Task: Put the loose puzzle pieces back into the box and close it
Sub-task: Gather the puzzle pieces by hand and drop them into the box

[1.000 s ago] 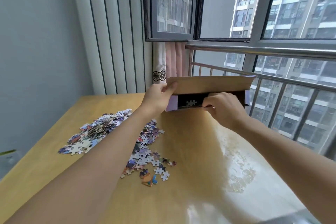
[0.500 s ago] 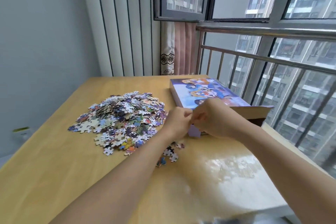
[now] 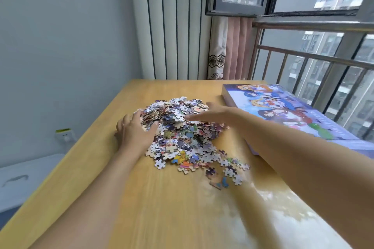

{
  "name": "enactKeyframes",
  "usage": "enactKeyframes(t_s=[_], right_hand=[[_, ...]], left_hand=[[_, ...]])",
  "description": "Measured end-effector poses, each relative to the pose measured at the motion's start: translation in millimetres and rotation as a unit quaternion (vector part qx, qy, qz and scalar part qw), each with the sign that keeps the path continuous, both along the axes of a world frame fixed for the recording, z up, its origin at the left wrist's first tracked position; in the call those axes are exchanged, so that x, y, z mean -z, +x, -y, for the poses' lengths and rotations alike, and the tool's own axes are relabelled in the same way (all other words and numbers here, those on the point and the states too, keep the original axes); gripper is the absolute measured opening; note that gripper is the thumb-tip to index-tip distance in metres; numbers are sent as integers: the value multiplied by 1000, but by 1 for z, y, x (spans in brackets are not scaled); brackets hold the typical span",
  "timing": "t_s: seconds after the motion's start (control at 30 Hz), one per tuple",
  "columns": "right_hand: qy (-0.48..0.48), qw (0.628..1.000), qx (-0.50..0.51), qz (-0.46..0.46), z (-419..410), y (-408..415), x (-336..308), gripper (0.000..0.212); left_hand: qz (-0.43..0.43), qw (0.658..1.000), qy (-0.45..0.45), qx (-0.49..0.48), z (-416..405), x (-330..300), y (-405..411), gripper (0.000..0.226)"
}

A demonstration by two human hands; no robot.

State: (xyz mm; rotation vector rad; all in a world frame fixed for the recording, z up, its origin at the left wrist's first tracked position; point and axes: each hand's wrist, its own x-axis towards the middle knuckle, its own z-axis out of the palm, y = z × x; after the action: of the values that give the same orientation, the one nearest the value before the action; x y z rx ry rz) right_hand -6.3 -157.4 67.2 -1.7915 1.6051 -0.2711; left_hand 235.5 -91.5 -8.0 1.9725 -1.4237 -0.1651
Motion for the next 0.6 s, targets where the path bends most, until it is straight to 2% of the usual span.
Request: enactKeyframes(t_s=[0.1,0.17,0.27,0.37,0.53,0.6], right_hand=[[3,999,-44,-2,17,23,3,129],[-12,996,-81,-40,24,35,3,132],[-57,984,-113,-124,28,50,8,131],[-131,964,-125,-197,21,58,11,109],[-235,940,-126,-213,19,53,12,53],[-254,937,-118,-208,18,49,14,42]], left_hand=[[-26,999,38,-10,13,4,4,72],[-35,999,29,0,18,3,0,67],[-5,999,34,11,20,7,2,62],[-4,999,19,34,18,6,0,59],[-23,998,-21,60,15,3,-6,51],[-34,996,-38,79,15,3,-7,50]])
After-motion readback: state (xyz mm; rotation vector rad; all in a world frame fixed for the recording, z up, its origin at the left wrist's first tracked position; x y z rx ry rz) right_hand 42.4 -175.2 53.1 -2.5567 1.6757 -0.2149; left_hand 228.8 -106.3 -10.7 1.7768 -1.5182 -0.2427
